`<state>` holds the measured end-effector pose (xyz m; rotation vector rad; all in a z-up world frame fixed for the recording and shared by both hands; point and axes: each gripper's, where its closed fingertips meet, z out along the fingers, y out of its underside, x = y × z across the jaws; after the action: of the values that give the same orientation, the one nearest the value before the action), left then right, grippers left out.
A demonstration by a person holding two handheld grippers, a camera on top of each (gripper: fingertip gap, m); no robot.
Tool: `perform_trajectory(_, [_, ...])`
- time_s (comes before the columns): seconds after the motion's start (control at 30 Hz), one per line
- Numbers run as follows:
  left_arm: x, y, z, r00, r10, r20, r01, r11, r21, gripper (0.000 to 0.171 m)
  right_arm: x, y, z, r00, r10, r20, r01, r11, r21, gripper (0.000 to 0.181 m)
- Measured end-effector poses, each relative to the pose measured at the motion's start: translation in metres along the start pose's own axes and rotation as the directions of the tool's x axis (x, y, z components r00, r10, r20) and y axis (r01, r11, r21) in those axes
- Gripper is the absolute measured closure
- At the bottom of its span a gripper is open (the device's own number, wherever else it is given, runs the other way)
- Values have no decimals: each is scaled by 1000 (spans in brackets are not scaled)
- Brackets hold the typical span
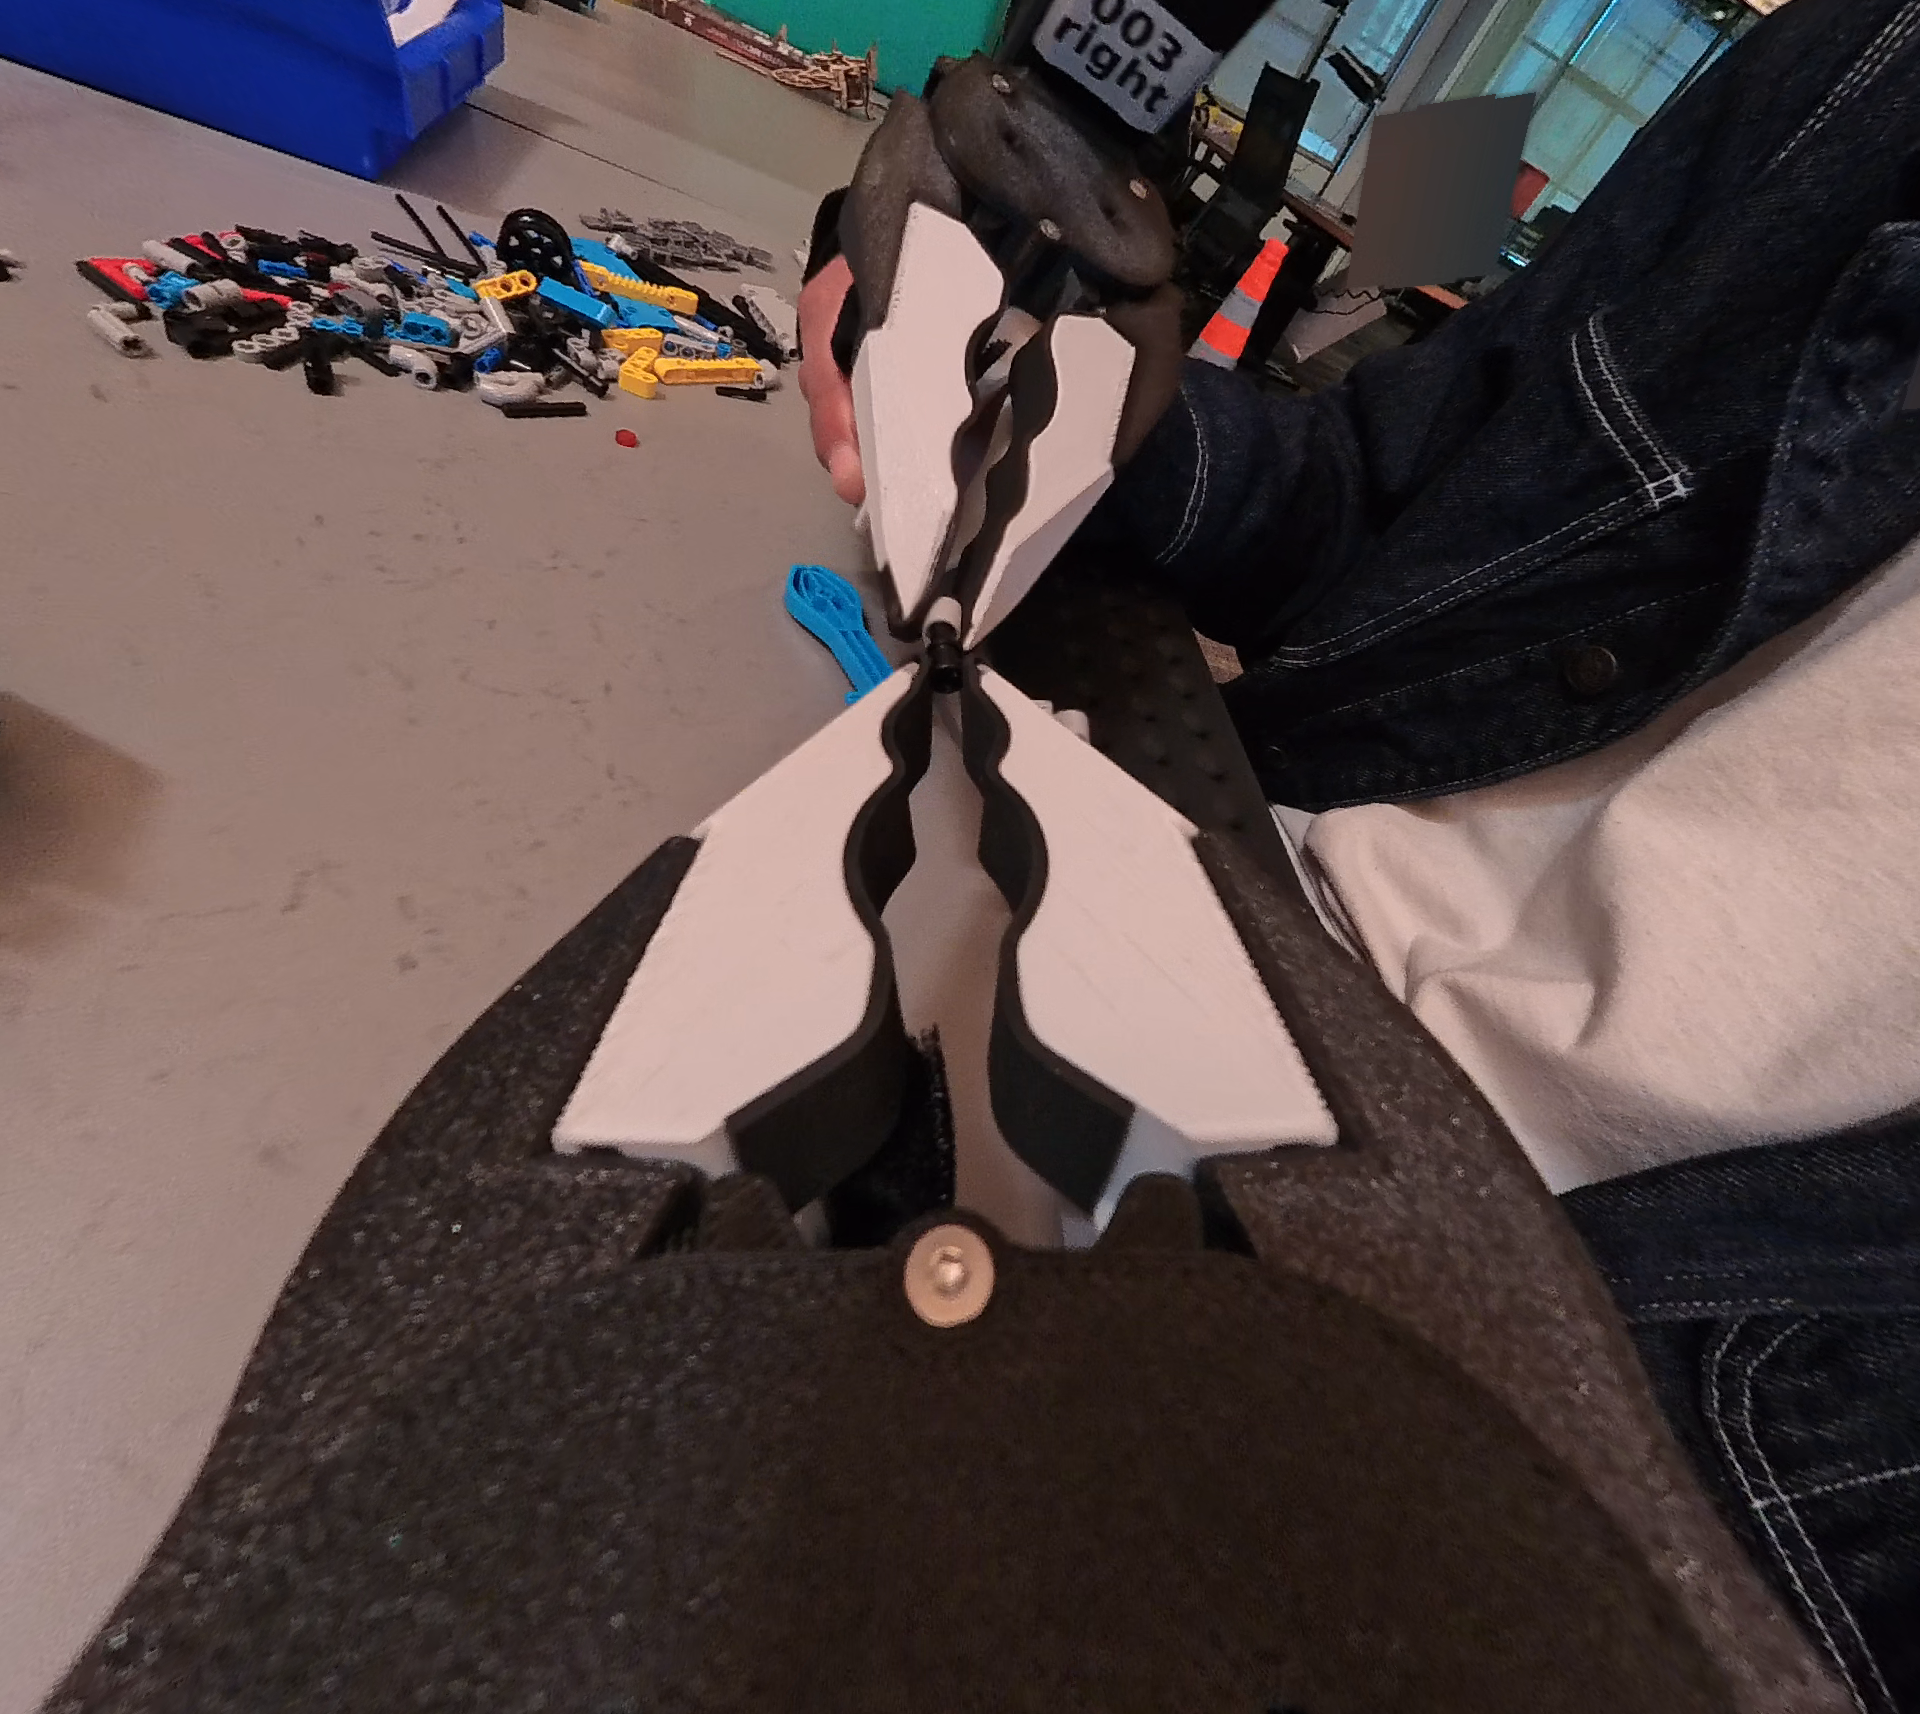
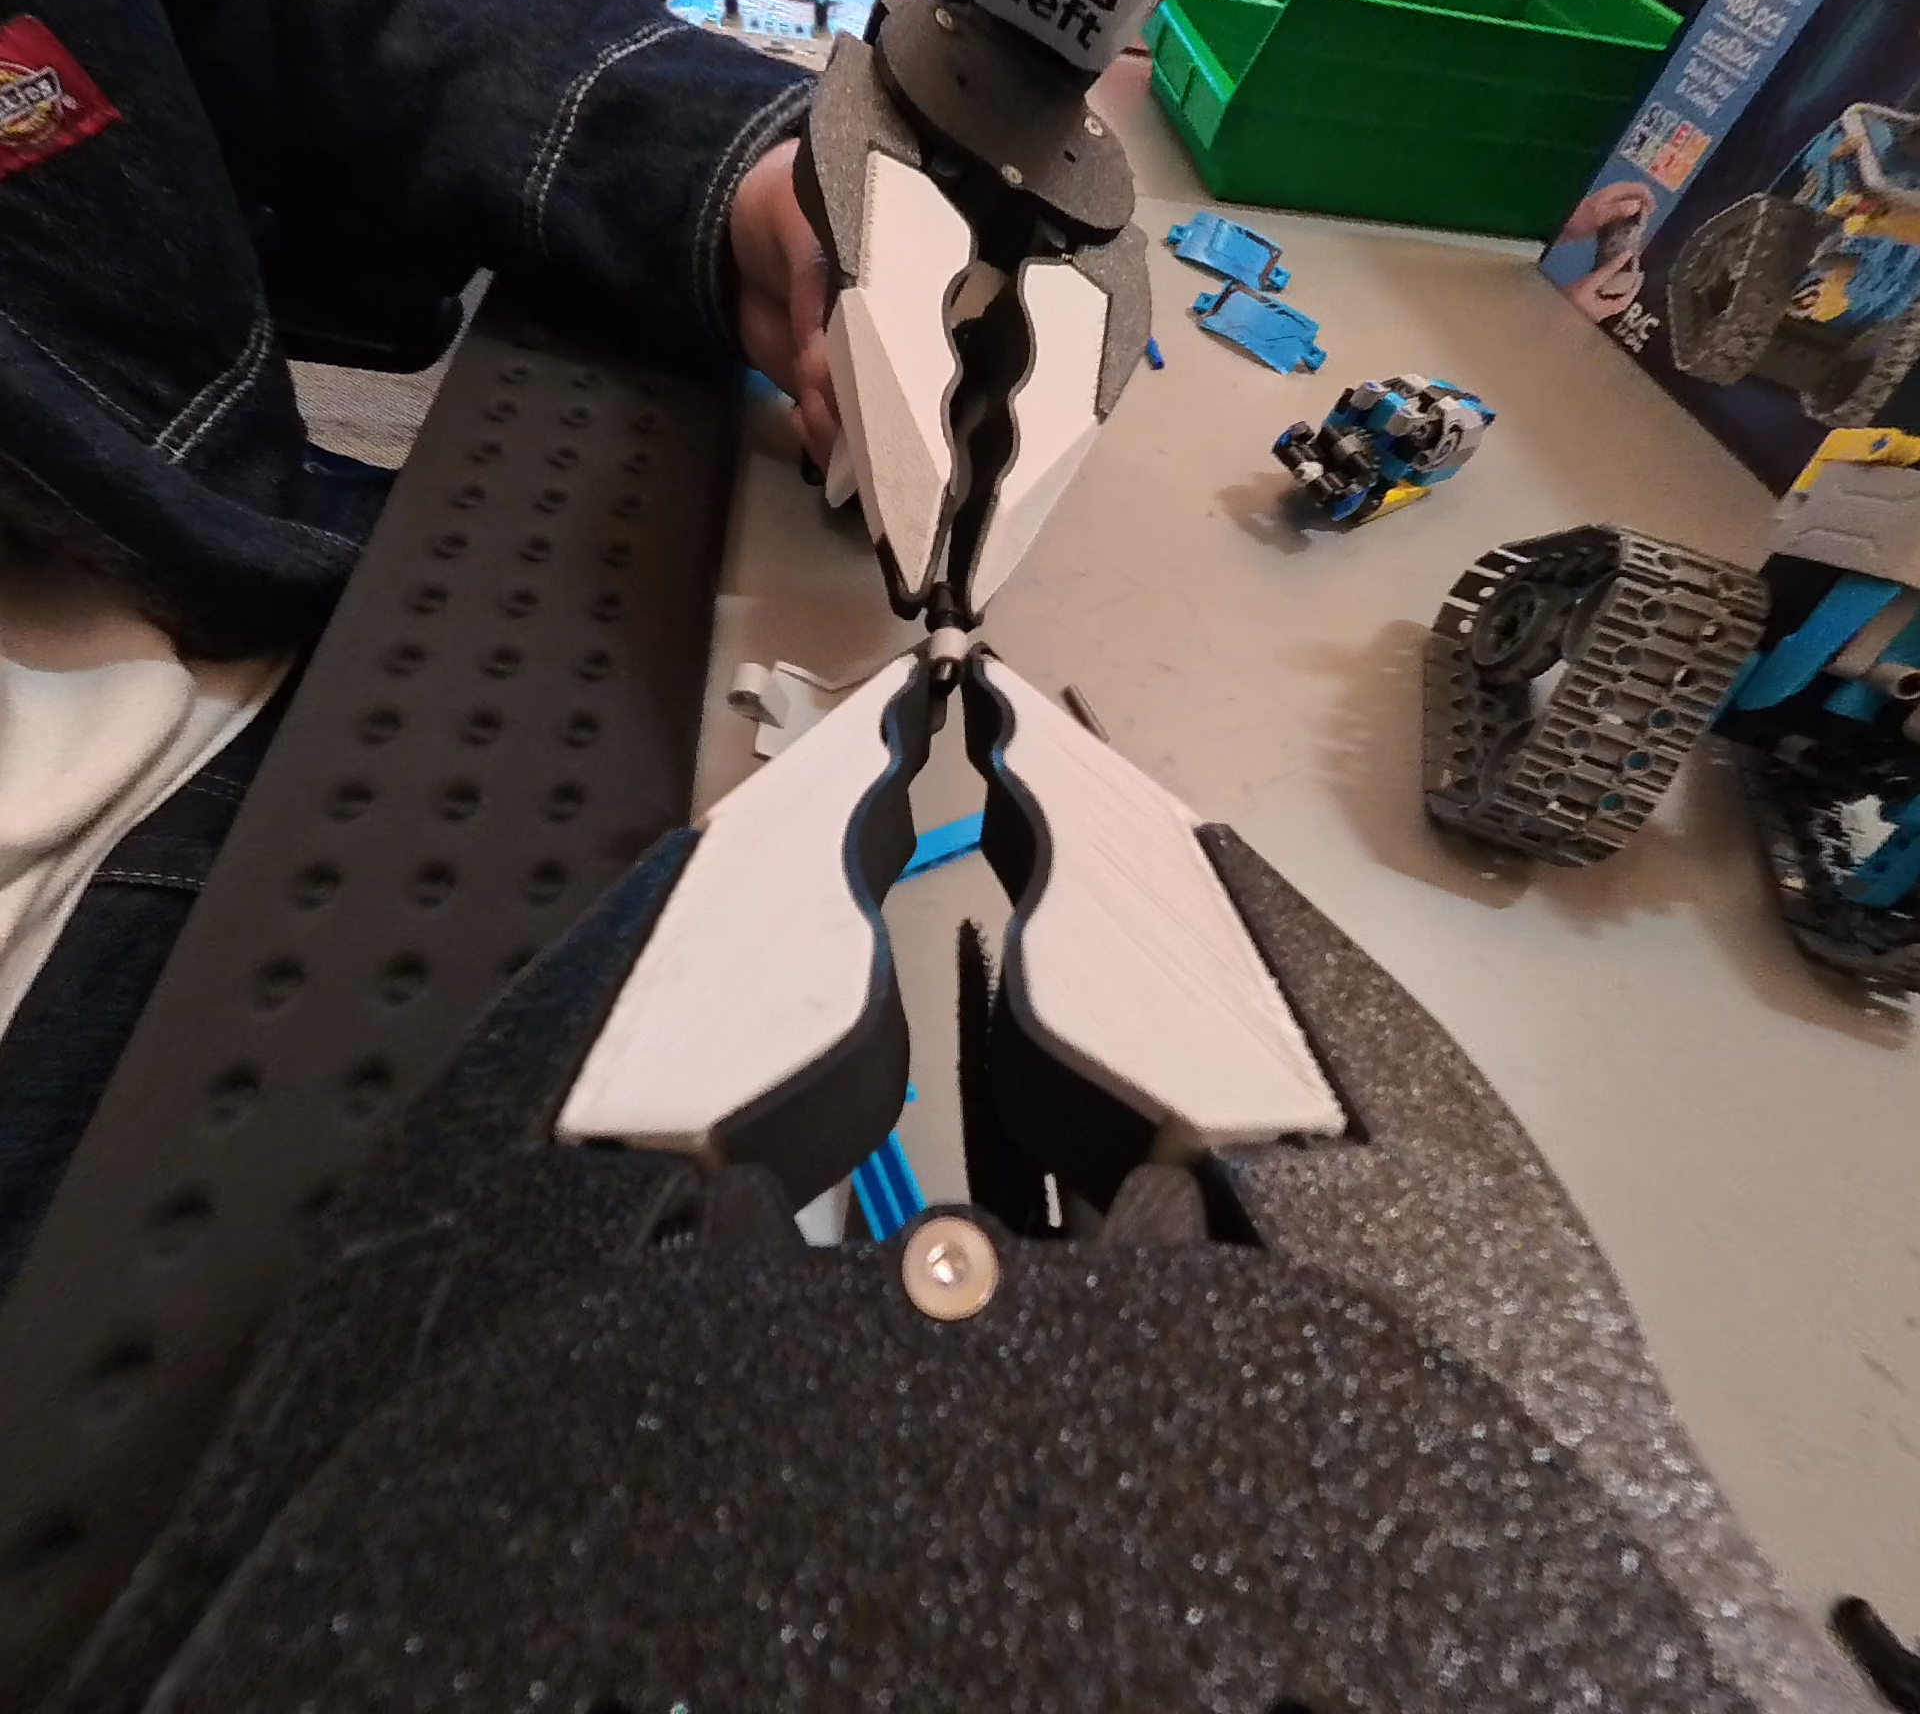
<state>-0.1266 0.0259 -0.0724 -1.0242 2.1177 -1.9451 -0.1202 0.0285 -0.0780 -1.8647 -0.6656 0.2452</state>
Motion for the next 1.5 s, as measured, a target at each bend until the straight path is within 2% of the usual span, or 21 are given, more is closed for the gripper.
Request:
perform_trajectory(0.23, [1, 0, -1, 1000, 1, -4, -1, 1000, 1, 168, -1, -1, -1, 999, 26, 24, -26, 1000, 2, 178])
perform_trajectory(0.33, [-6, -3, -2, 1000, -20, 15, 19, 1000, 22, 168, 8, 0, 1, 999, 38, -14, -38, 999, 1, 177])
perform_trajectory(0.43, [-12, -13, -7, 997, -82, -9, 83, 994, 76, 168, 14, -4, 2, 985, 171, 11, -171, 984, 50, 176])
perform_trajectory(0.5, [-14, -14, -10, 997, -72, 14, 71, 993, 91, 168, 20, 3, 1, 963, 270, -5, -269, 962, 49, 154])
perform_trajectory(0.53, [-13, -17, -12, 997, -71, 13, 69, 991, 112, 168, 20, -1, 0, 943, 333, 20, -333, 940, 76, 153])
perform_trajectory(0.63, [-11, -27, -13, 999, -33, 21, 30, 987, 155, 168, 16, -9, 12, 863, 492, 111, -503, 858, 108, 153])
perform_trajectory(0.67, [-10, -27, -12, 1000, -13, 28, 8, 989, 150, 168, 11, -14, 16, 836, 526, 154, -544, 830, 119, 160])
perform_trajectory(0.7, [-9, -26, -10, 999, 3, 39, -9, 990, 142, 168, 11, -19, 18, 807, 563, 178, -587, 798, 138, 177])
perform_trajectory(0.73, [-10, -26, -10, 999, 13, 50, -20, 989, 145, 168, 13, -20, 20, 789, 588, 179, -613, 775, 154, 178])
perform_trajectory(0.87, [-8, -25, -13, 989, 108, 101, -119, 987, 111, 168, 10, -21, 20, 808, 562, 176, -586, 797, 147, 179])
perform_trajectory(1.07, [-3, -8, -14, 975, 198, 99, -200, 980, 12, 168, 4, -11, 17, 853, 500, 150, -516, 851, 94, 181])
perform_trajectory(1.2, [-4, -4, -14, 968, 226, 109, -225, 974, -18, 168, 3, -8, 18, 848, 505, 161, -521, 850, 74, 181])
perform_trajectory(1.3, [-10, -4, -12, 961, 235, 145, -233, 972, -31, 167, 9, -5, 20, 866, 489, 102, -497, 865, 70, 181])
perform_trajectory(1.37, [-8, -8, -14, 963, 230, 138, -231, 973, -9, 168, 8, -12, 20, 850, 508, 139, -523, 845, 109, 180])
perform_trajectory(1.43, [-15, -6, -18, 949, 257, 181, -254, 966, -41, 167, 15, -5, 18, 870, 487, 78, -493, 864, 100, 176])
perform_trajectory(1.5, [-14, -8, -20, 953, 246, 174, -246, 969, -25, 167, 16, -12, 13, 871, 482, 94, -491, 861, 136, 179])
